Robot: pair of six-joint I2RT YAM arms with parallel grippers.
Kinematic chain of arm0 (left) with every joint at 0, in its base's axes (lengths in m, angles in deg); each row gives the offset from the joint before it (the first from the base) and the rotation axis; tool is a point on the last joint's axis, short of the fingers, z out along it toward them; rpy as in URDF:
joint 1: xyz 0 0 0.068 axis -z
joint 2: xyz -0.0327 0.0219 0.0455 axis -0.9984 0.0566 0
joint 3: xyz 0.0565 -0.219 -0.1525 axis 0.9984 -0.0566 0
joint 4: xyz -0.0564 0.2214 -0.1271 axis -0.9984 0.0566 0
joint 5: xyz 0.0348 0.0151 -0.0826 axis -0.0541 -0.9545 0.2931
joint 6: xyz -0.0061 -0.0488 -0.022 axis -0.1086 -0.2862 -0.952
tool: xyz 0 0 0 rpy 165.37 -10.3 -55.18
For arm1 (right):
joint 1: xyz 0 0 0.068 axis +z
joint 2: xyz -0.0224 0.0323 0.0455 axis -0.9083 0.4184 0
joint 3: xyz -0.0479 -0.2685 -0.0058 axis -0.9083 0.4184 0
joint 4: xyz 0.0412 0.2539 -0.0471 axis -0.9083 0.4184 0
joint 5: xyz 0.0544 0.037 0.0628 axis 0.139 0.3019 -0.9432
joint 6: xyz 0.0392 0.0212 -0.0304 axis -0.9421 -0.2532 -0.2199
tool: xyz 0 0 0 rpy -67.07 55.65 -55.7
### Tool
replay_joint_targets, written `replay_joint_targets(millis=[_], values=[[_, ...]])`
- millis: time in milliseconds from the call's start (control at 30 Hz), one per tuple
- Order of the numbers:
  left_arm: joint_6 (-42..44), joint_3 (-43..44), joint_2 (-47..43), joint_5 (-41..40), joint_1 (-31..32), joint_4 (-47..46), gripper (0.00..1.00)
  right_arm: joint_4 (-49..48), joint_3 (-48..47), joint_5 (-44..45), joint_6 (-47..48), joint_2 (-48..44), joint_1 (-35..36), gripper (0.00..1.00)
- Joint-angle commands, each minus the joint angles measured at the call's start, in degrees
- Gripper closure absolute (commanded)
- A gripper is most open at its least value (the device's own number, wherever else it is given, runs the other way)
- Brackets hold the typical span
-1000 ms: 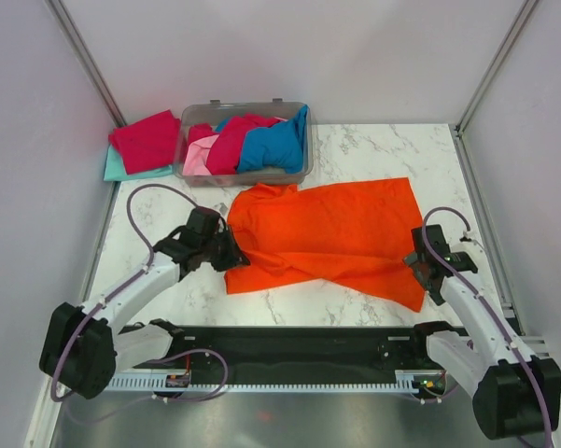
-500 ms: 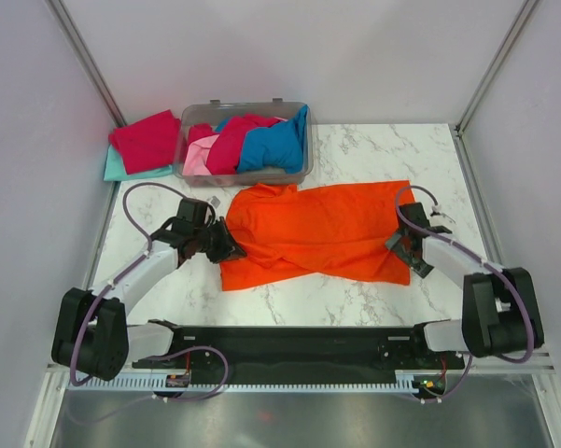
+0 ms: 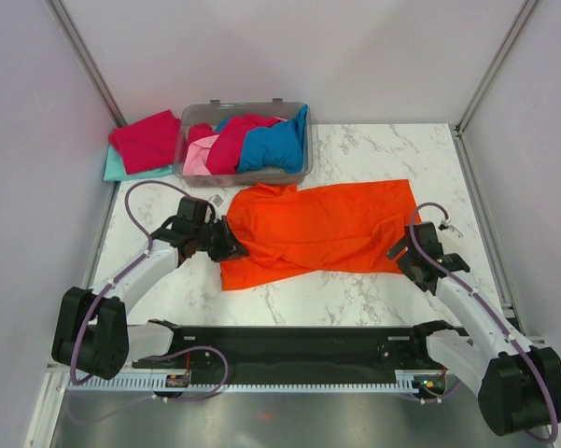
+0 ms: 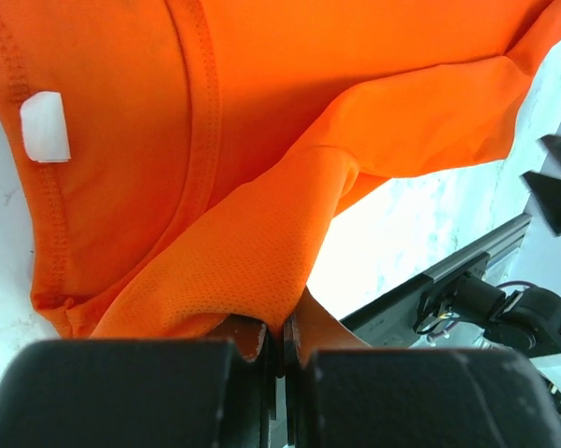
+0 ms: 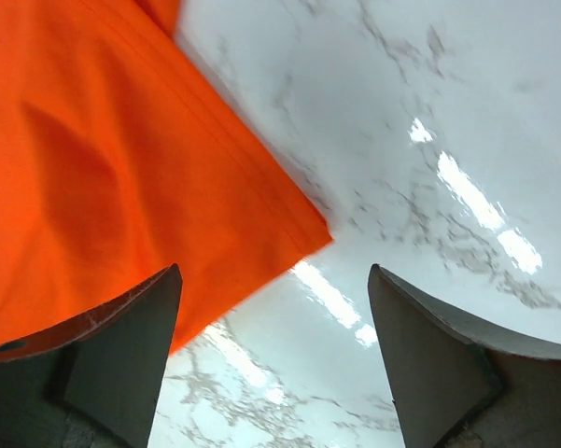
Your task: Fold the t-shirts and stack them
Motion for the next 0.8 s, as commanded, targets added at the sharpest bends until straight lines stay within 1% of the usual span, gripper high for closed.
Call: replay_joint_targets(millis=[0, 133, 200, 367, 467, 500, 567, 600, 667, 700, 767], values=[[1.59, -0.15, -1.28, 1.99, -0.3, -1.92, 0.98, 3.46, 3.92, -1.18, -5.5, -3.12, 0.35, 0.12], [1.59, -0.77, -1.98, 1.46, -0.3, -1.92, 0.98, 2.32, 5.34, -1.36, -6.29, -2.95, 0.35, 0.18], [1.59, -1.03, -2.16, 1.2, -0.3, -2.01, 0.98, -0.65, 5.16, -0.48, -5.68, -1.63, 0.35, 0.2], [1.77, -1.21, -2.51, 0.94, -0.3, -1.92, 0.98, -4.27, 4.28, 2.5, -4.45, 1.97, 0.35, 0.21], [1.77, -1.21, -2.43, 0.67, -0.38, -1.92, 0.98, -6.29, 4.28, 2.77, -4.27, 3.9, 0.18, 0.27], [1.86, -1.21, -2.34, 0.59, -0.3, -1.92, 0.98, -6.73, 4.37, 3.03, -4.27, 4.17, 0.26, 0.33], [1.77, -1.21, -2.16, 0.5, -0.3, -2.01, 0.98, -8.22, 5.07, 3.12, -4.45, 4.79, 0.26, 0.37], [1.86, -1.21, -2.16, 0.41, -0.3, -2.01, 0.98, -8.58, 5.33, 3.04, -4.45, 4.79, 0.26, 0.44], [1.77, -1.21, -2.16, 0.23, -0.3, -1.92, 0.98, -8.93, 5.78, 2.86, -4.71, 4.79, 0.26, 0.51], [1.86, -1.12, -2.07, 0.15, -0.3, -1.92, 0.98, -9.02, 5.95, 2.86, -4.71, 4.61, 0.18, 0.57], [1.86, -1.12, -1.9, -0.03, -0.38, -1.92, 0.98, -9.11, 6.57, 3.47, -4.8, 4.18, 0.26, 0.6]])
